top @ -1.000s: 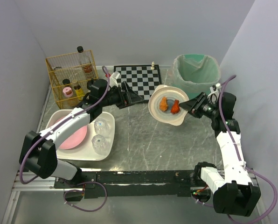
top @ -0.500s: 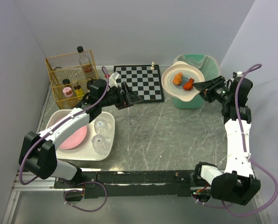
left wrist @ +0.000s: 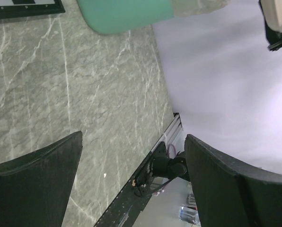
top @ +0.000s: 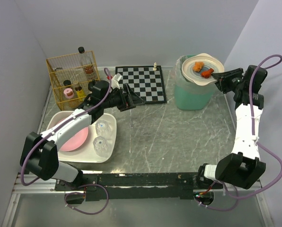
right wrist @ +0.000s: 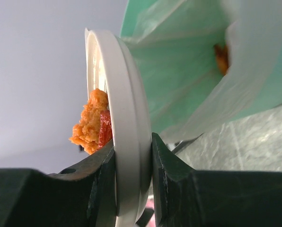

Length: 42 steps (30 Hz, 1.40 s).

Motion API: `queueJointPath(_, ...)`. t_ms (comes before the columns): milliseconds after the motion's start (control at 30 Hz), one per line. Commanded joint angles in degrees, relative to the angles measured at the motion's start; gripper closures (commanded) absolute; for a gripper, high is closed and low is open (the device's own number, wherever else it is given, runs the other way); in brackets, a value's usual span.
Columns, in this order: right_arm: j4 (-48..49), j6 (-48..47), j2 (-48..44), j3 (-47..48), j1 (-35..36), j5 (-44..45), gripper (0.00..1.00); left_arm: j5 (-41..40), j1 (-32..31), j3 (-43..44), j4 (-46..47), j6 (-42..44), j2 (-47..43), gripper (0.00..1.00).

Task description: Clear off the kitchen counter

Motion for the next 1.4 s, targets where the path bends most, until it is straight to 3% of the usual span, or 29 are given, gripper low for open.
queueJointPath(0, 5.4, -0.1, -0.2, 8.2, -0.3, 4.5, 1.00, 0.9, 0.1, 1.8, -0.5, 1.7, 0.5, 0.08)
queueJointPath(233, 3.7, -6.4, 3.3, 13.1, -0.3, 12.4, 1.00, -0.2, 0.6, 2.4, -2.1, 3.2, -0.1, 0.07)
queueJointPath(700, 1.3, -14.8, 13.3, 23.1, -0.1, 16.0, 1.00, 0.2, 1.3, 1.9, -2.1, 3.3, -0.1, 0.09)
queueJointPath(1100, -1.9, -26.2, 17.6, 31.1, 7.4, 27.1, 1.00, 0.4, 1.7, 1.8, -2.0, 3.3, -0.3, 0.11)
queueJointPath(1367, -0.6, -35.9, 18.2, 32.2, 13.7, 39.0, 1.00, 0.5, 2.0, 0.6, -1.8, 3.2, -0.9, 0.11)
